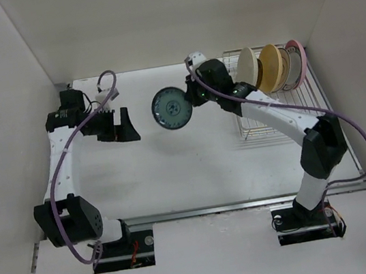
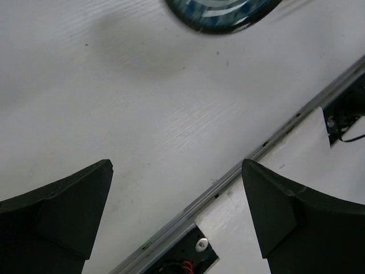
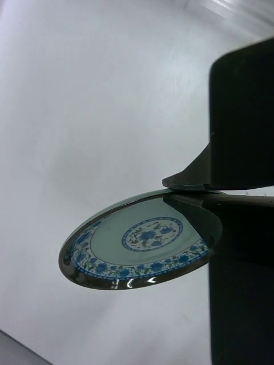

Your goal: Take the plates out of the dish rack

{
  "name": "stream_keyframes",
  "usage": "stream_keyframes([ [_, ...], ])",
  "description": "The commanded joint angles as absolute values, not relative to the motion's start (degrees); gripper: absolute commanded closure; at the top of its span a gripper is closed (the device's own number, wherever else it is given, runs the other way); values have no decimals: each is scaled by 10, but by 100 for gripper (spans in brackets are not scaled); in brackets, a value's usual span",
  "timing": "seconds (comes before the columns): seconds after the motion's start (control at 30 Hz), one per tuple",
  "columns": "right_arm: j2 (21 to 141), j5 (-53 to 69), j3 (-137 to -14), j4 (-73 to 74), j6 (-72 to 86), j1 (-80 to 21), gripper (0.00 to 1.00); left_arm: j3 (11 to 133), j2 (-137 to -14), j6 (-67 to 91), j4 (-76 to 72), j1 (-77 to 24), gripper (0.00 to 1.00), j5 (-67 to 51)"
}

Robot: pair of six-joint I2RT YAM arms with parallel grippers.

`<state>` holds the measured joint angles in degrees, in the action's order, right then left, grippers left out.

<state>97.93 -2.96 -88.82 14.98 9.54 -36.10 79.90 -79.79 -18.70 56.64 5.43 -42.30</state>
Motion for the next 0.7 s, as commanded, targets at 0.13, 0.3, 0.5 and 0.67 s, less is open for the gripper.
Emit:
stream_keyframes([
  [0.13, 1009, 269, -821, -77, 177, -389, 100, 791, -831, -153, 512, 8, 7, -356],
  [0.3, 1033, 338, -795, -122, 199, -401, 100, 786, -887, -153, 519, 8, 20, -344],
  [0.5, 1060, 350, -801, -140, 210, -413, 100, 786, -912, -178, 553, -3, 61, -368],
  [0.67, 1078, 345, -807, -140, 216, -413, 100, 774, -912, -178, 558, -4, 100, -363],
])
